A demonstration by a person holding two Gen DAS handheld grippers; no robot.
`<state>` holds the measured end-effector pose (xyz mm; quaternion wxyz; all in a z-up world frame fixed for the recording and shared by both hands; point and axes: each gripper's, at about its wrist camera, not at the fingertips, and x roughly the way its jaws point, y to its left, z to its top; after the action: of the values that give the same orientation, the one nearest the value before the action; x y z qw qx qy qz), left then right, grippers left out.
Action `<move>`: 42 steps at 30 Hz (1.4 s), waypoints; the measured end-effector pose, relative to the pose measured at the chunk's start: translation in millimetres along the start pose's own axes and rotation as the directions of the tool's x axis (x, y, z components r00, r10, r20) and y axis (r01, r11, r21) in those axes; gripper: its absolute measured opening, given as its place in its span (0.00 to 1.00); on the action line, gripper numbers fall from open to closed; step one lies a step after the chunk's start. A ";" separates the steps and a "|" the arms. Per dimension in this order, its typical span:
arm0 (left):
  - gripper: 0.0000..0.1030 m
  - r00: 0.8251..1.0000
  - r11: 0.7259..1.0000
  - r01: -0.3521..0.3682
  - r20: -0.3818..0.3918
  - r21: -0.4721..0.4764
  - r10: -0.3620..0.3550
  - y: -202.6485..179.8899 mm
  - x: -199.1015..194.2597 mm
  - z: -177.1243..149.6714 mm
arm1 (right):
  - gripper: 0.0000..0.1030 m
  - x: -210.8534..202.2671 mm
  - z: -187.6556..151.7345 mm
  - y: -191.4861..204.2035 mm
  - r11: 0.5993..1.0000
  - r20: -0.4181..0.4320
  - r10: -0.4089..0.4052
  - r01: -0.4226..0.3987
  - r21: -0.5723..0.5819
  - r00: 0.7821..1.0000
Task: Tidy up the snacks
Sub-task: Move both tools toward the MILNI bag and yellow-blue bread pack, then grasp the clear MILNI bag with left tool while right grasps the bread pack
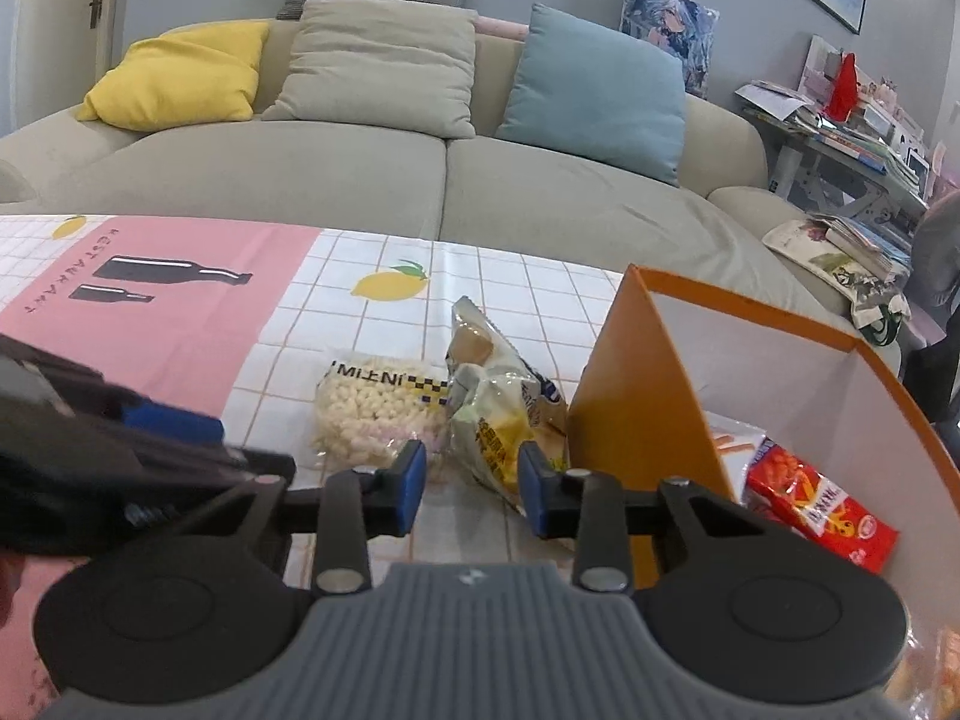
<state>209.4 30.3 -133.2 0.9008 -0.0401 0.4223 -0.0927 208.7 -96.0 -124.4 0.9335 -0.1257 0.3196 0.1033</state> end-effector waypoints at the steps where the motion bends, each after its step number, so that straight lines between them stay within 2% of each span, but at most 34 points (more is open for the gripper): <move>1: 0.45 1.000 1.000 0.004 -0.004 -0.005 -0.004 0.6 4.5 0.4 | 0.31 3.6 0.0 -0.4 1.000 0.002 0.000 0.000 0.000 1.000; 6: 0.37 1.000 1.000 -0.005 0.012 -0.008 0.005 0.6 20.7 4.5 | 0.31 17.8 1.6 -3.0 1.000 -0.001 0.005 -0.005 0.003 1.000; 11: 0.19 1.000 0.999 0.000 0.021 -0.041 0.001 0.5 25.4 9.7 | 0.31 30.5 1.0 -4.7 1.000 -0.016 0.012 -0.012 0.021 1.000; 12: 0.13 1.000 0.999 -0.001 0.023 -0.045 0.002 -0.3 25.0 9.6 | 0.30 31.8 0.1 -6.0 0.999 -0.020 0.018 -0.017 0.028 1.000; 13: 0.08 1.000 0.999 -0.009 0.022 -0.045 0.010 -1.4 26.8 11.0 | 0.24 33.5 -0.6 -6.5 0.999 -0.027 0.021 -0.020 0.036 0.999; 14: 0.06 0.999 0.999 -0.024 0.020 -0.045 0.025 -2.1 27.5 10.8 | 0.20 33.7 -1.4 -6.6 0.999 -0.028 0.017 -0.016 0.039 0.999; 21: 0.03 0.998 0.993 -0.066 -0.010 -0.093 0.066 0.9 14.0 1.5 | 0.13 26.9 -4.0 -6.8 0.999 -0.026 0.021 -0.020 0.032 0.999; 28: 0.03 0.993 0.980 -0.109 -0.073 -0.169 0.098 13.7 -44.4 -39.5 | 0.11 -8.8 -16.4 19.2 0.997 -0.049 0.073 -0.075 -0.026 0.996; 32: 0.03 0.984 0.976 -0.156 -0.106 -0.151 0.140 15.0 -81.4 -69.4 | 0.10 -41.9 -31.4 41.6 0.993 -0.066 0.090 -0.094 -0.072 0.994; 35: 0.03 0.979 0.976 -0.165 -0.140 -0.144 0.145 16.1 -104.2 -88.0 | 0.10 -63.2 -44.1 53.8 0.989 -0.096 0.106 -0.114 -0.090 0.990; 42: 0.03 0.956 0.976 -0.189 -0.249 -0.112 0.156 11.3 -127.6 -111.1 | 0.10 -109.0 -65.6 75.5 0.975 -0.151 0.159 -0.179 -0.128 0.976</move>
<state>45.6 67.7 -109.9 0.8433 -0.0521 0.5348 0.0108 66.3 -56.5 -119.5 0.8854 -0.1706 0.3856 0.1958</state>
